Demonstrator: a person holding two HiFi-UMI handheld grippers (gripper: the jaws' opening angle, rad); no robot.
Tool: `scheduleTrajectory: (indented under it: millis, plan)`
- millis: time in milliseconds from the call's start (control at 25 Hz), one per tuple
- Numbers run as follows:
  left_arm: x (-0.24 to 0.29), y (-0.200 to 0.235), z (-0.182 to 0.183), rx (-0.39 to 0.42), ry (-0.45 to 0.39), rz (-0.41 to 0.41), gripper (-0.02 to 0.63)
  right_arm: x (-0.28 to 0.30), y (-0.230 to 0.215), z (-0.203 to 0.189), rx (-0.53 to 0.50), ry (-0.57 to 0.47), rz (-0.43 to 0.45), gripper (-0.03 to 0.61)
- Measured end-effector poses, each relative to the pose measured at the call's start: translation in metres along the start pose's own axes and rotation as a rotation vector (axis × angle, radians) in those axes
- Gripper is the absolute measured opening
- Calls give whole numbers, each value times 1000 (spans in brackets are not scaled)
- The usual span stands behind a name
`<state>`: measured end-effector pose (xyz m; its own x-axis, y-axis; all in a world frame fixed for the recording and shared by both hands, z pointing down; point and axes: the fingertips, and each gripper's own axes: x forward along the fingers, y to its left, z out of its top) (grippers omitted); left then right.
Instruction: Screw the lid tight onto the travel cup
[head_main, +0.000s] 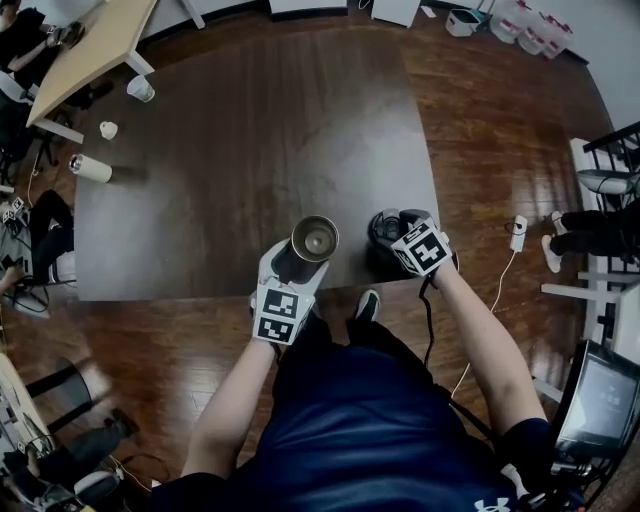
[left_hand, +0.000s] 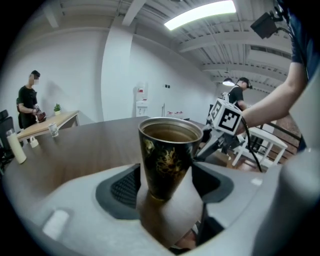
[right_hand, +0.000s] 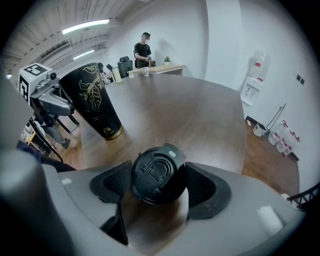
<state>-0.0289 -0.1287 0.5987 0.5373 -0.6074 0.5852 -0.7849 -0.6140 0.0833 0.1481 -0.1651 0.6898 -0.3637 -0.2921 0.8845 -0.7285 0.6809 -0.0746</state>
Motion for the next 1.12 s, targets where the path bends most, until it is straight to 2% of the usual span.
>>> scheduleTrajectory:
  millis: [320, 480, 600, 920, 1000, 1120]
  plan:
    - [1, 2, 2, -22, -17, -18, 324, 6, -2, 3, -41, 64, -13, 339]
    - [-2, 2, 1, 20, -17, -23, 330, 2, 0, 5, -49, 79, -9, 336]
    - [-4, 5, -1, 47, -18, -35, 341, -14, 5, 11, -49, 46, 11, 336]
    - [5, 4, 5, 113, -39, -105, 351, -83, 39, 80, -101, -74, 80, 336]
    - [4, 2, 8, 130, -53, -119, 354, -100, 53, 100, -143, -103, 110, 336]
    - [6, -1, 10, 172, -63, -162, 368, -123, 79, 137, -259, -134, 148, 336]
